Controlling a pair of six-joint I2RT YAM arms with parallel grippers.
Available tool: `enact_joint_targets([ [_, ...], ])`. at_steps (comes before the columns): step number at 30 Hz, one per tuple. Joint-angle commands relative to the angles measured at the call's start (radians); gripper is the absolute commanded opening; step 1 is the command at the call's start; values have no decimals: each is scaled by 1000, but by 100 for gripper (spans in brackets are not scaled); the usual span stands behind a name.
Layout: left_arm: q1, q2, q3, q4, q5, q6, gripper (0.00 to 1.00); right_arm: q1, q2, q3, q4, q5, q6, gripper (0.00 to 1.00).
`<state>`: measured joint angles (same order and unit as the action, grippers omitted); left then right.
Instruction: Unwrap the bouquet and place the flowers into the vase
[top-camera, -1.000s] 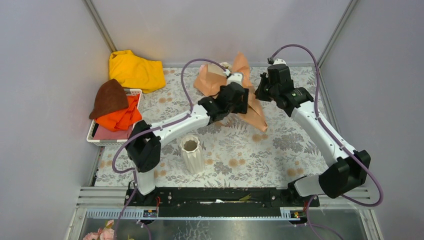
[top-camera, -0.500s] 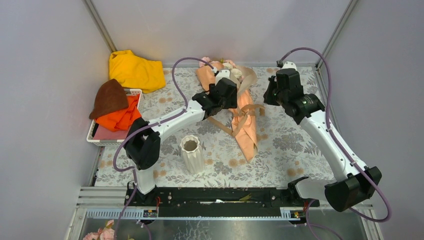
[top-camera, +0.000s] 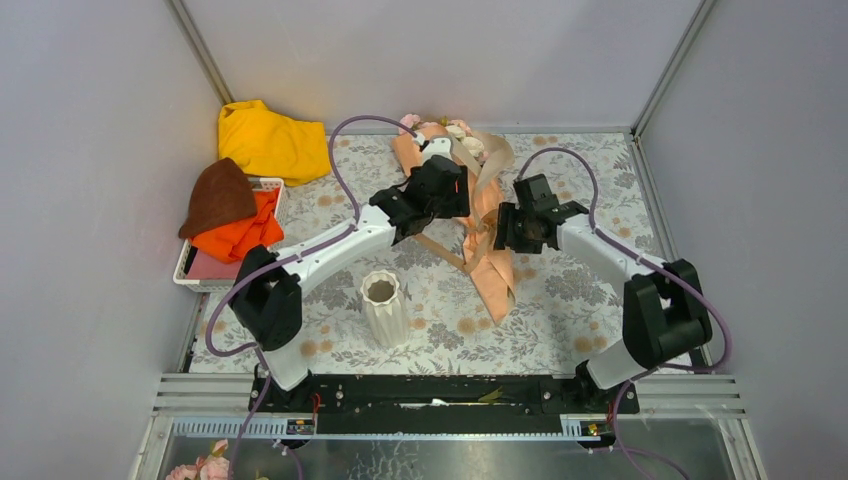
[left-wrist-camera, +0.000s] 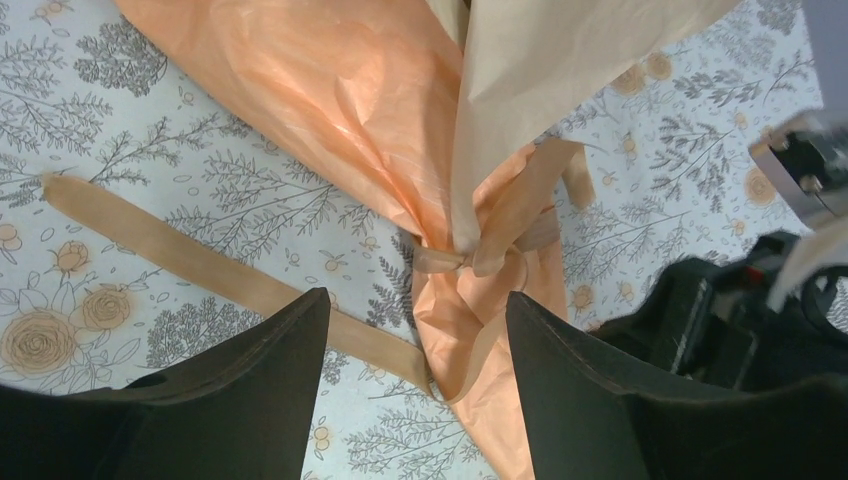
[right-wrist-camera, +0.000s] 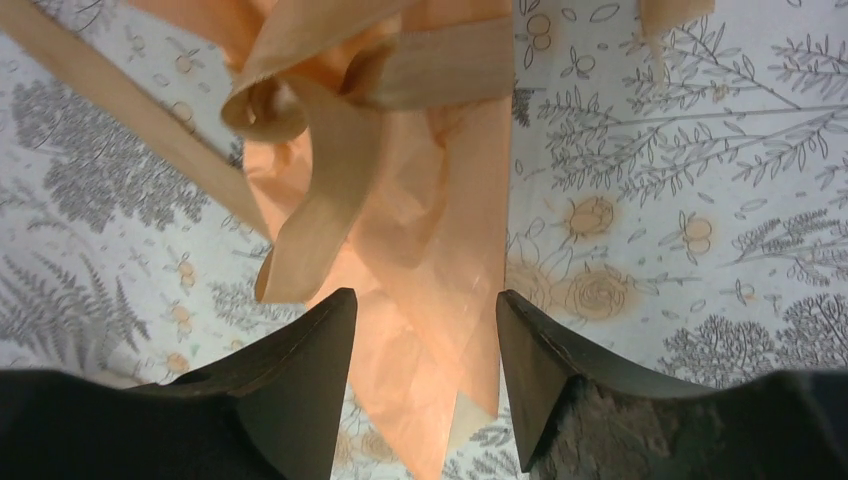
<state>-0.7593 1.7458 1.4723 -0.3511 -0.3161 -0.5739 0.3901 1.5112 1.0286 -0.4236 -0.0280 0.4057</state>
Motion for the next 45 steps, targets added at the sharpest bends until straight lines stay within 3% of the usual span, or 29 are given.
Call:
enact_joint_targets([
  [1,-7,-21,-35,40,15,-17,72,-8,87,90,63,57,7,62],
  [9,-7,-47,-66,43,3,-10,72,-38,230,201,63,109,13,63],
  [17,-8,-49,-85,54,12,-6,72,-62,321,278,78,63,12,61],
  [22,-7,-19,-76,56,51,5,72,-63,356,282,101,-2,7,41],
  [28,-9,17,-59,54,100,5,72,-66,339,265,125,-9,12,1],
  [35,-15,56,-43,54,122,-1,72,-66,223,251,120,-12,14,0],
  [45,-26,143,35,24,122,55,65,-66,127,268,105,-113,24,0],
])
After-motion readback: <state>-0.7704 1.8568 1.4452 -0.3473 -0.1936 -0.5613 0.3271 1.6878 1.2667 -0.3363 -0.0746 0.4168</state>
